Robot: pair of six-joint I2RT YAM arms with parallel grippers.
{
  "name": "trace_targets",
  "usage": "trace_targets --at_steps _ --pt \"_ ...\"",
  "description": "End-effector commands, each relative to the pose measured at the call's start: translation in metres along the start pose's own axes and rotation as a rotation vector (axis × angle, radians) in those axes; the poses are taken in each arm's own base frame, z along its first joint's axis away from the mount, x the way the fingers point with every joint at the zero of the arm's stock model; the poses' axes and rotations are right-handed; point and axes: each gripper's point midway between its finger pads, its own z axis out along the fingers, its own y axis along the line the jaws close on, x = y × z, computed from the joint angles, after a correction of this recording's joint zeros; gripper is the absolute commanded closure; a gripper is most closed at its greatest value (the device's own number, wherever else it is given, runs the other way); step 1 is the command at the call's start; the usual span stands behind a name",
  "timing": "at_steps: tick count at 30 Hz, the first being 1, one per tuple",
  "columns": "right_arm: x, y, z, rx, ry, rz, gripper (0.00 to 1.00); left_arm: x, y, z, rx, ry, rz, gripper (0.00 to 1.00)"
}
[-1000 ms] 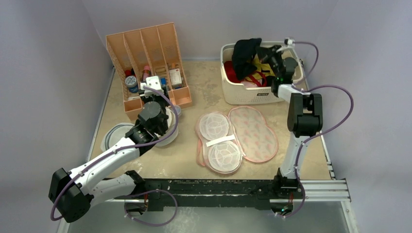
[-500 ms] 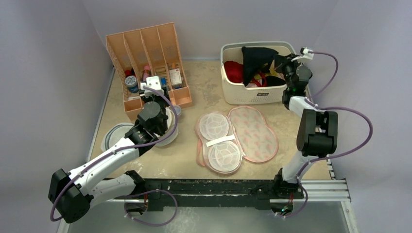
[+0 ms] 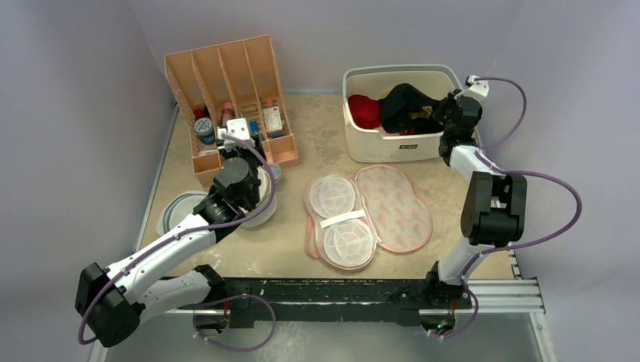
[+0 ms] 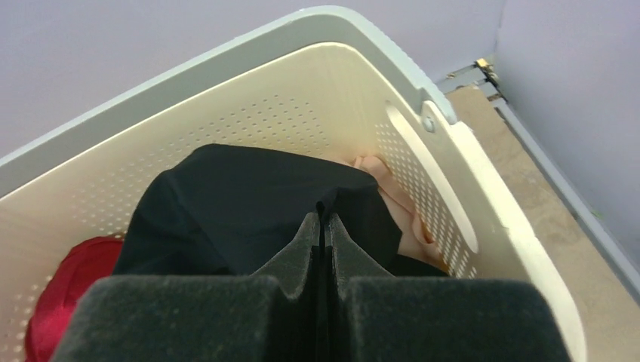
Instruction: Unzip the laundry bag and remove the bra
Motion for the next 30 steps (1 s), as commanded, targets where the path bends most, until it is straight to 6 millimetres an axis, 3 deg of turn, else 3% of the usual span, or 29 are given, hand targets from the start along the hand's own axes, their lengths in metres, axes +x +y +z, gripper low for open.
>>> trace_targets --at_steps 1,5,10,15,17,24,26,30 --pt "-0.016 -0.021 -0.002 0.129 -0.006 -0.045 1.00 -0.030 -0.003 0.000 0.010 -0.053 -0.090 0.56" --pt "-0.025 -0.017 -0.002 0.120 0.011 -0.064 1.00 -0.030 -0.003 0.000 0.015 -0.053 -0.093 0.56" --pt "-0.060 -0.005 -0.019 0.100 -0.025 -0.079 0.64 -0.031 -0.002 0.000 0.013 -0.054 -0.093 0.56" --pt "-0.094 0.017 -0.049 0.019 -0.044 -0.087 0.52 -0.032 -0.002 0.000 0.012 -0.056 -0.096 0.56" --pt "-0.097 0.034 -0.059 -0.049 -0.041 -0.098 0.45 -0.033 -0.001 -0.001 0.012 -0.058 -0.098 0.56" --pt "-0.065 0.116 -0.084 -0.325 0.065 -0.136 0.28 -0.035 0.002 -0.001 -0.001 -0.061 -0.094 0.56" --pt "-0.047 0.148 -0.101 -0.425 0.105 -0.154 0.23 -0.035 0.003 -0.002 -0.005 -0.060 -0.092 0.56" --pt "-0.015 0.182 -0.143 -0.573 0.196 -0.170 0.18 -0.036 0.004 -0.002 -0.007 -0.062 -0.097 0.56"
